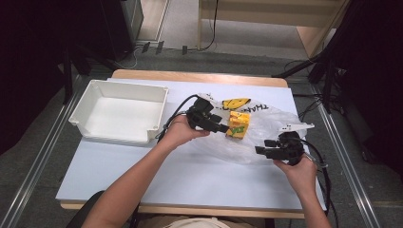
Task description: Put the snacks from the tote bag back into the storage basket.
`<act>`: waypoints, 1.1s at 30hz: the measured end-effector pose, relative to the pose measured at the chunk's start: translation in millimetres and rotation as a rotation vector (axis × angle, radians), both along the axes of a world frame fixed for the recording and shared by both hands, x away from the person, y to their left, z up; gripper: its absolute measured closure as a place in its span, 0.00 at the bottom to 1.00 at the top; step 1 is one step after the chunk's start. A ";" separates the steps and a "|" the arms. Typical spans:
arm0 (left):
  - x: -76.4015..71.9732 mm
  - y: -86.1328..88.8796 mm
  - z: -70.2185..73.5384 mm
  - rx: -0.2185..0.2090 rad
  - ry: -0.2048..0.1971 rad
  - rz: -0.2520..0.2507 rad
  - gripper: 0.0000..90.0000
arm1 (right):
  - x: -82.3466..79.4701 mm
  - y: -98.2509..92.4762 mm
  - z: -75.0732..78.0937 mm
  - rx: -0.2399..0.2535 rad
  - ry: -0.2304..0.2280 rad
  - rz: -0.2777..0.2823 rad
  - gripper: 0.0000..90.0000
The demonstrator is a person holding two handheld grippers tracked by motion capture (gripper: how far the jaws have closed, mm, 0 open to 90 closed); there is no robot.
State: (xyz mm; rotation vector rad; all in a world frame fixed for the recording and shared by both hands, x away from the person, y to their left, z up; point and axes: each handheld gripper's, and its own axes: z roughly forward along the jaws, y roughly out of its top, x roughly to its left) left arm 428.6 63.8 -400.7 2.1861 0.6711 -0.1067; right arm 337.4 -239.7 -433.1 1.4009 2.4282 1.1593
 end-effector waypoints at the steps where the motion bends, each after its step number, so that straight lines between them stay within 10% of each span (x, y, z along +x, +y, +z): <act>1: 0.6 -0.7 -0.5 0.005 0.001 0.001 0.46 | 0.3 0.1 -0.3 0.000 -0.001 -0.001 0.50; 33: 23.1 -36.1 -27.5 0.015 -0.049 -0.022 0.39 | -0.4 2.2 -0.6 0.010 -0.026 -0.021 0.50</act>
